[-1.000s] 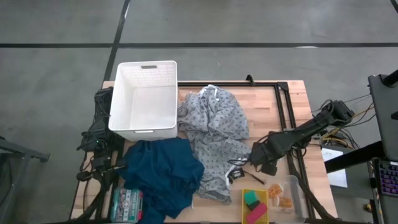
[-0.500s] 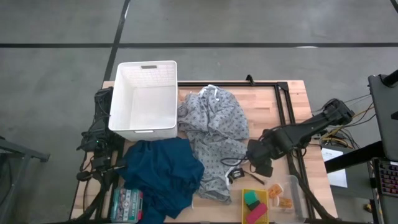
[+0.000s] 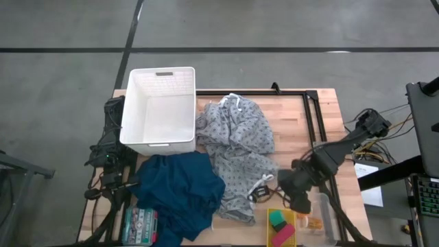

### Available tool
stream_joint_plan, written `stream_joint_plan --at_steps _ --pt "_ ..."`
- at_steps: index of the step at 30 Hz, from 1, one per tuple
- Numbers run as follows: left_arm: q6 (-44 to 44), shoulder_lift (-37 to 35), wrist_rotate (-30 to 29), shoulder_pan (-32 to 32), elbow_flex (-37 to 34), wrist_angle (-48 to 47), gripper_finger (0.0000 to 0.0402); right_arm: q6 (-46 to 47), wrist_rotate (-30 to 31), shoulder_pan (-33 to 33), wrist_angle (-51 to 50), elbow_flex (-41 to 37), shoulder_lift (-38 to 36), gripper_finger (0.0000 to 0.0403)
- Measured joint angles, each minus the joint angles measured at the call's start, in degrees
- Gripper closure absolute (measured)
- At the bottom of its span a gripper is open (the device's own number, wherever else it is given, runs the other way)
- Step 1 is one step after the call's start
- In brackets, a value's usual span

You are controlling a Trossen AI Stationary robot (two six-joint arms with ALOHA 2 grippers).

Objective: Pick & Place Medicine items
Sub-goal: Put the white blue pill bottle into the transparent bin

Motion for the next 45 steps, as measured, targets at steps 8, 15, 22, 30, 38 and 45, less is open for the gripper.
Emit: stream_joint_plan --at_steps 8,15,22,30,38,45 --pt "0.0 0.0 0.02 0.0 0.02 0.0 0.0355 0.69 -2.19 10.68 12.12 -2.21 0.03 0.0234" --pt "0.0 -0.01 0.02 -0.01 0.02 0.01 0.0355 0.5 -0.13 18.14 17.47 -7.21 0.03 0.0234" --pt "0.0 -0.01 0.0 -0.01 0.0 0.01 0.0355 0.96 -0.39 22.61 20.64 -14.14 0.05 0.0234" --pt "0.0 0.0 0.02 0.0 0.02 0.0 0.0355 2.28 -3.09 24.46 26.83 -20.78 0.05 0.0234" --pt "0.0 0.0 0.0 -0.02 0.0 0.0 0.0355 3.44 -4.33 24.45 29.15 -23.64 0.05 0.0234" --pt "0.0 0.0 0.01 0.0 0.01 0.0 0.0355 7.06 -4.07 24.52 29.82 -22.62 0.05 0.0232"
